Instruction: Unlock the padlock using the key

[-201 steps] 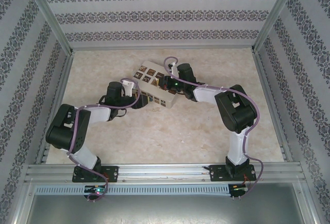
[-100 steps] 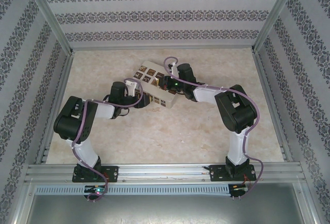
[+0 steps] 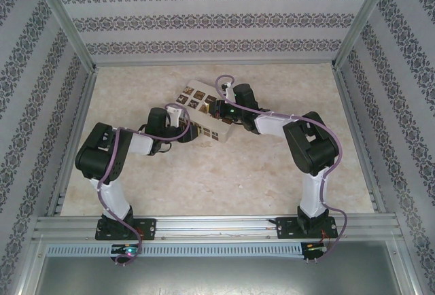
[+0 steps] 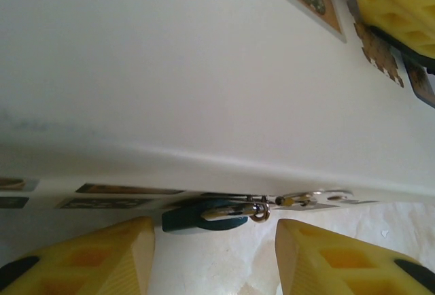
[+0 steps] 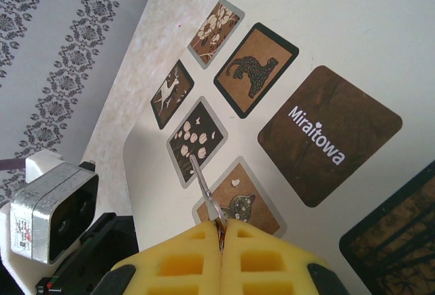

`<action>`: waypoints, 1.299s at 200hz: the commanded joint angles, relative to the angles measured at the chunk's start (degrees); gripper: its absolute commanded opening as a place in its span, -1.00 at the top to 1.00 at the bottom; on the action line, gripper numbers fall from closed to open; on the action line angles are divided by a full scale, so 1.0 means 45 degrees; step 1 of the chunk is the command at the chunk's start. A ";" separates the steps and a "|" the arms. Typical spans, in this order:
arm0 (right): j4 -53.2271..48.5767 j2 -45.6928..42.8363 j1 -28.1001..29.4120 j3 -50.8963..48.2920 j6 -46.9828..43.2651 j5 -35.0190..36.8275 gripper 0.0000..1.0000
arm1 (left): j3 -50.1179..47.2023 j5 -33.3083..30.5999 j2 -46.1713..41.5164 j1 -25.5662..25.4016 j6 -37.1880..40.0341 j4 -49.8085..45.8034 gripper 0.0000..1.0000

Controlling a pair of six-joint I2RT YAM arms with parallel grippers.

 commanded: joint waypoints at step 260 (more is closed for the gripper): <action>-0.1612 0.0311 0.0167 -0.0409 -0.0310 0.0453 1.00 | 0.1743 -0.2046 0.0612 -0.1345 0.1696 -0.1827 0.04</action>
